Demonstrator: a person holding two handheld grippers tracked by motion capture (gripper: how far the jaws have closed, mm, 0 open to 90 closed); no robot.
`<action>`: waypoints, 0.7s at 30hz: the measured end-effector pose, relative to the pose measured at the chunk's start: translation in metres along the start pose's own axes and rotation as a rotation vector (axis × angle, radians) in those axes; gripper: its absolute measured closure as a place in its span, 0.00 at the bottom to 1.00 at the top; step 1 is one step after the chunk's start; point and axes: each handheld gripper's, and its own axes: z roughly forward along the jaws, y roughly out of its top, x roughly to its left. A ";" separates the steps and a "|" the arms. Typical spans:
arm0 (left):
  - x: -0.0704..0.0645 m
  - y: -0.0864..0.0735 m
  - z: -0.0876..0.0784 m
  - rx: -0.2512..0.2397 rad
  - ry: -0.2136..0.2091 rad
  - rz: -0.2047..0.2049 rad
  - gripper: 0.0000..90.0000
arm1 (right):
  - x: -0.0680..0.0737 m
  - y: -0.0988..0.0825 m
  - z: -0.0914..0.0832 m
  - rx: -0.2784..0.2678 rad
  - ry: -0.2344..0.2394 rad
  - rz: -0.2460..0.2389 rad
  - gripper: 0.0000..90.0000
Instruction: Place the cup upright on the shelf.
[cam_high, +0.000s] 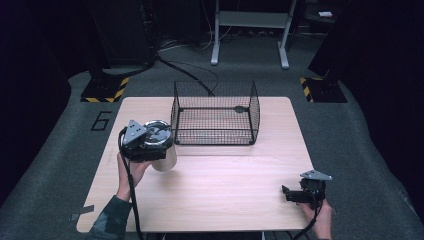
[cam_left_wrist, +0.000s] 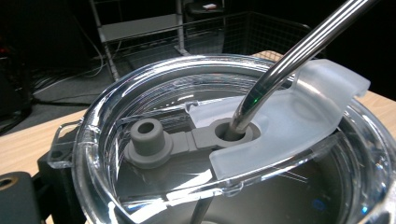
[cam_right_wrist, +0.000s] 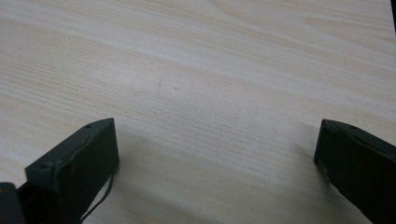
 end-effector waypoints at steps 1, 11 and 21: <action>-0.001 0.002 0.000 0.008 -0.008 0.007 0.05 | 0.000 0.000 0.000 0.000 0.000 0.000 0.00; -0.013 0.026 0.008 0.005 -0.072 0.046 0.05 | 0.000 0.000 0.000 0.000 0.000 0.000 0.00; -0.021 0.049 0.020 -0.004 -0.124 0.058 0.05 | 0.000 0.000 0.000 -0.002 0.000 0.000 0.00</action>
